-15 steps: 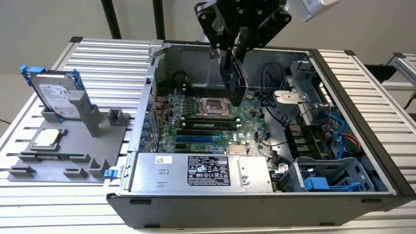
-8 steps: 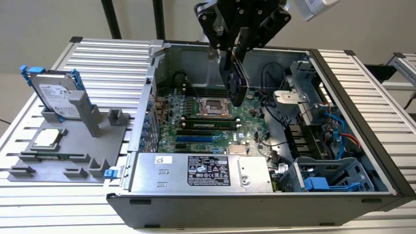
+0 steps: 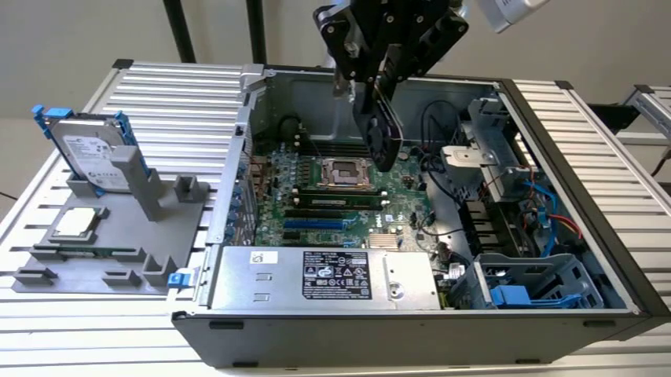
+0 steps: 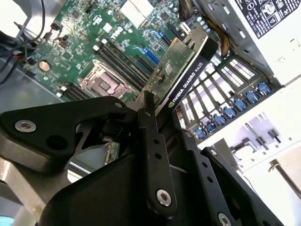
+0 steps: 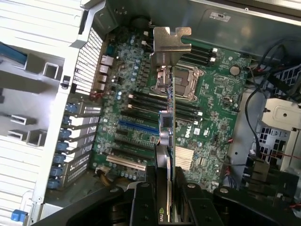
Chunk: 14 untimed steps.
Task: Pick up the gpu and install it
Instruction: 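Insert the gpu into the slot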
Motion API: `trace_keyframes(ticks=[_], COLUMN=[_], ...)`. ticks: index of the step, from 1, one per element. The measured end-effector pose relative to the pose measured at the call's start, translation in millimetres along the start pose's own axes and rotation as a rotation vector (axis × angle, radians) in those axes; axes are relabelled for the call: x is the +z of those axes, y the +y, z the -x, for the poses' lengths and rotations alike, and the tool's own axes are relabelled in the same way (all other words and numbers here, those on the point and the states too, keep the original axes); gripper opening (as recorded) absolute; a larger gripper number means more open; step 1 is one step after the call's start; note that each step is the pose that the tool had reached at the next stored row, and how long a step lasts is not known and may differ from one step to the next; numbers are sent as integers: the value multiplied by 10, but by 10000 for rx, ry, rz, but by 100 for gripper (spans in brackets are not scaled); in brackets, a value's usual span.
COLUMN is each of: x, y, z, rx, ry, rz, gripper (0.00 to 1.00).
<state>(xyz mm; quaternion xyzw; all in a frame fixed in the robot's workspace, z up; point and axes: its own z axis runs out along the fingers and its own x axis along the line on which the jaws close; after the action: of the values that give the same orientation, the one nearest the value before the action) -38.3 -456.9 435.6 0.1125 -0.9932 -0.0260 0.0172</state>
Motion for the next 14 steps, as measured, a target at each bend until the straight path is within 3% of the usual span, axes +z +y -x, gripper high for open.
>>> trace_keyframes(ticks=[14], x=[0], y=[0], z=[0], rx=[-620], ry=[34], rz=[-17], gripper=[0])
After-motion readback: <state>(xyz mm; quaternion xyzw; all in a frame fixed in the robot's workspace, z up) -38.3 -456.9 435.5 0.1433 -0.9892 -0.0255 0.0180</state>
